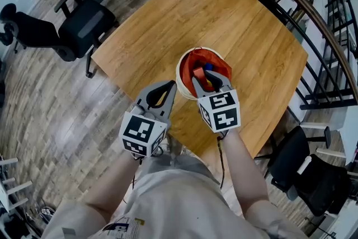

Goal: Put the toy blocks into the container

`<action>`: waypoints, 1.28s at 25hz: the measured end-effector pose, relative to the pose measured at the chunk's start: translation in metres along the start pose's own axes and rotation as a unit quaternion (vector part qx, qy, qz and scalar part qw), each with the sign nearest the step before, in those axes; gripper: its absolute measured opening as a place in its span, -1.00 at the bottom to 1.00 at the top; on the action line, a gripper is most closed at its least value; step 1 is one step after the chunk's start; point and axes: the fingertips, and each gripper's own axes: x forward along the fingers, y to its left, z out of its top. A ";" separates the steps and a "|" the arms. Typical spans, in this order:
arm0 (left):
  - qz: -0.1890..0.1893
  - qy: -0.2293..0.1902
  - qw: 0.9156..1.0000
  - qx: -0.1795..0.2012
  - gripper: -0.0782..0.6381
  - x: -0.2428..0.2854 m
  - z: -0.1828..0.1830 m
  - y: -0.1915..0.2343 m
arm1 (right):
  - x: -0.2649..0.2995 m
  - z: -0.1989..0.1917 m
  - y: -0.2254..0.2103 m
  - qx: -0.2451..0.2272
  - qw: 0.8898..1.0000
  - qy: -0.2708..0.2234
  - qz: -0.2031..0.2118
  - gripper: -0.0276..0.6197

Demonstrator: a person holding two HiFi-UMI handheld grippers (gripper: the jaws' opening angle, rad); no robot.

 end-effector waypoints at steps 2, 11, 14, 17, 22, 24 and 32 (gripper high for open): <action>0.000 0.001 1.000 -0.005 -0.75 0.000 -0.003 0.002 | 0.006 -0.006 0.001 -0.005 1.000 0.019 0.001 -0.49; 0.001 0.005 1.000 -0.027 -0.75 -0.004 -0.009 0.007 | 0.021 -0.021 0.002 -0.013 0.997 0.070 0.008 -0.49; 0.002 0.007 1.000 -0.030 -0.75 -0.005 -0.012 0.009 | 0.023 -0.022 0.003 -0.019 0.997 0.074 0.010 -0.49; 0.002 0.007 0.999 -0.036 -0.75 -0.006 -0.013 0.009 | 0.022 -0.023 0.003 -0.017 0.997 0.068 0.009 -0.49; 0.003 0.007 0.999 -0.042 -0.75 -0.007 -0.014 0.009 | 0.021 -0.023 0.003 -0.011 0.998 0.065 0.009 -0.48; 0.003 0.008 0.999 -0.042 -0.75 -0.007 -0.014 0.009 | 0.021 -0.023 0.002 -0.010 0.998 0.064 0.008 -0.48; 0.002 0.004 0.999 -0.045 -0.75 -0.013 -0.008 0.004 | 0.011 -0.024 -0.005 0.004 0.998 0.064 -0.016 -0.49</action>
